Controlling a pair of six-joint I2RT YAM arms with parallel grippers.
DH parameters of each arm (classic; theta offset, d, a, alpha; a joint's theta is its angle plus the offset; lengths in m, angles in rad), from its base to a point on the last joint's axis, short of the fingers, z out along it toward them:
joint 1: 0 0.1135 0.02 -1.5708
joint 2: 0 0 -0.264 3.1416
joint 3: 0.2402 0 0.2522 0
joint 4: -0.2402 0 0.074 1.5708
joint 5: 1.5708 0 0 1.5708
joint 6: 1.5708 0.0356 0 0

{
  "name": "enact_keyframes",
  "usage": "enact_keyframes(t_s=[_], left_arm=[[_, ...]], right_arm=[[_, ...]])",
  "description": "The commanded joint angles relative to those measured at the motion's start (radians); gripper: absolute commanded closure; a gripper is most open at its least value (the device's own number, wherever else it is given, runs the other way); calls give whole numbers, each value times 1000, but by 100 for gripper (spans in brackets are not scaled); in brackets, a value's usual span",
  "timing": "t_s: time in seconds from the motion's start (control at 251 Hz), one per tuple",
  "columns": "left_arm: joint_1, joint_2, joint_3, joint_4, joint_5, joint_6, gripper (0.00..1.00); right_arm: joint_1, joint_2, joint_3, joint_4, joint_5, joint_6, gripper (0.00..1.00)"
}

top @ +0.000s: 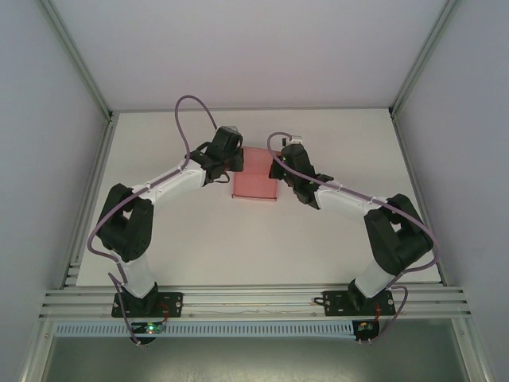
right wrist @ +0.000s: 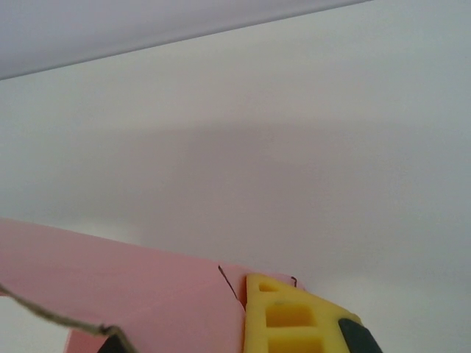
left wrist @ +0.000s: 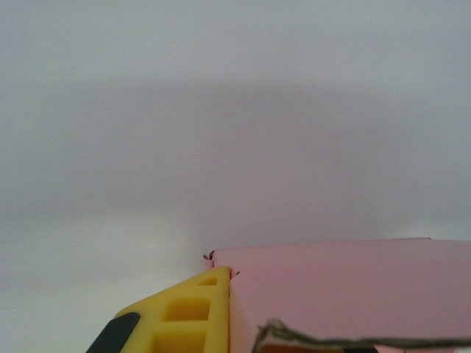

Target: Assemble paper box

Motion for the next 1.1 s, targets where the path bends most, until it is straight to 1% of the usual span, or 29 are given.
enact_keyframes(t_s=[0.0, 0.076, 0.208, 0.267, 0.355, 0.515, 0.646, 0.77, 0.822, 0.89, 0.974, 1.097], left_arm=[[10, -35, -57, 90, -5, -94, 98], [10, -36, -69, 117, 10, -103, 97], [9, -39, -80, 134, 3, -130, 97], [8, -43, -103, 177, 20, -142, 97], [1, -60, -154, 252, 40, -151, 97], [-15, -112, -275, 357, 15, -96, 95], [-17, -137, -360, 408, 25, -79, 95], [-18, -149, -437, 486, 49, -96, 95], [-20, -154, -460, 499, 65, -85, 95], [-24, -162, -489, 500, 57, -70, 95], [-32, -173, -528, 514, 31, -56, 94], [-39, -171, -576, 551, 33, -42, 94]], right_arm=[[15, -5, 13, 112, 29, 69, 97], [25, -3, 5, 114, 33, 66, 97], [44, -3, -15, 121, 48, 59, 98], [54, -3, -28, 133, 57, 51, 98], [73, -4, -74, 208, 65, 25, 98], [118, -8, -166, 329, 180, -12, 98], [134, -5, -217, 383, 175, -25, 96], [159, 7, -246, 423, 213, -14, 96], [173, 13, -255, 435, 221, -13, 96], [192, 19, -271, 460, 229, -39, 96], [216, 22, -303, 500, 281, -57, 96], [240, 39, -361, 641, 324, -20, 97]])
